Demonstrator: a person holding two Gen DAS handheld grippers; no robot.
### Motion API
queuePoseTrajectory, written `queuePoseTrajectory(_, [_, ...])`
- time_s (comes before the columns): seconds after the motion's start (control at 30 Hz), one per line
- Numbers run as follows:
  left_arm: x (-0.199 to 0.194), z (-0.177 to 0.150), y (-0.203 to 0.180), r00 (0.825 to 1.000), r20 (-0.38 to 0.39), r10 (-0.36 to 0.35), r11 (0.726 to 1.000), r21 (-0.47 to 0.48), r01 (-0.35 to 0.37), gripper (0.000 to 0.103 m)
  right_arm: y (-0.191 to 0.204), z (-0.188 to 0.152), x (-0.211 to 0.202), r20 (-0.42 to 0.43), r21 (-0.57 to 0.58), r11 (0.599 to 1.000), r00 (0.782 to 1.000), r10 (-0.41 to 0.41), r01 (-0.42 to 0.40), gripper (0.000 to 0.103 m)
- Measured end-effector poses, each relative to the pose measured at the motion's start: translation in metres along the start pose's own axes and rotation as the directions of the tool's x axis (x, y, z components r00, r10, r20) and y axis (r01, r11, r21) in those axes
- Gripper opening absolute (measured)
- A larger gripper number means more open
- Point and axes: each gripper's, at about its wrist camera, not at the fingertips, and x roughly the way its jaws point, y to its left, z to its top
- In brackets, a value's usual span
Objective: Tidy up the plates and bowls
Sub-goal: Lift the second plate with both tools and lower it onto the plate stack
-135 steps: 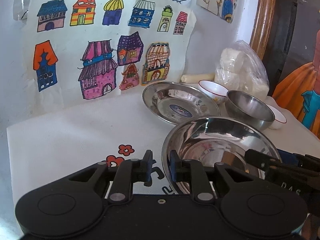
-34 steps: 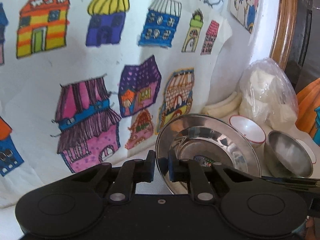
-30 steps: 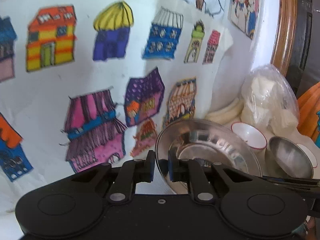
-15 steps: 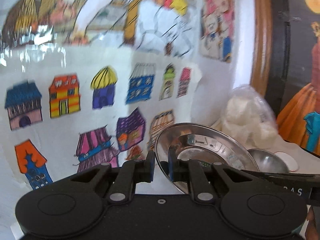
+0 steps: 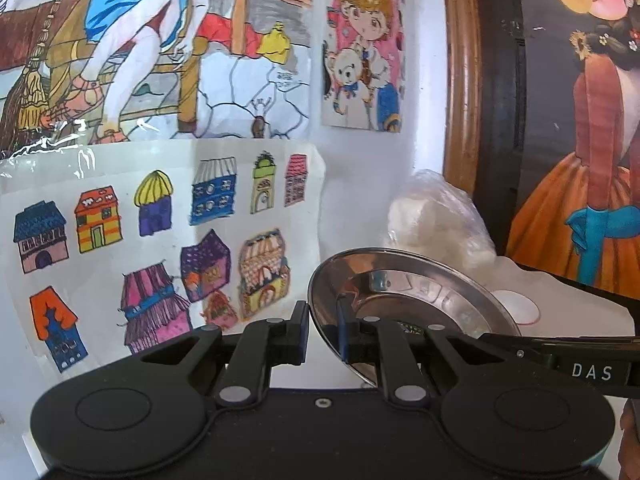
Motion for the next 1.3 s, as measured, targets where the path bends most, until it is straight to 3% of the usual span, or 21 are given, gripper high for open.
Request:
queuePoseTrajectory(0.7, [-0.001, -0.046, -0.001, 0.992, -0.126, -0.003, 1.000, -0.013, 0.001, 0.016, -0.009, -0.045, -0.013, -0.109, 0.018, 1.000, 0.994, -0.005, 0.007, 0.031])
queuePoseTrajectory(1.3, [0.005, -0.066, 0.010, 0.979, -0.203, 0.024, 0.999, -0.023, -0.029, 0.016, 0.006, -0.057, -0.010, -0.164, -0.021, 1.000, 0.986, -0.013, 0.009, 0.032])
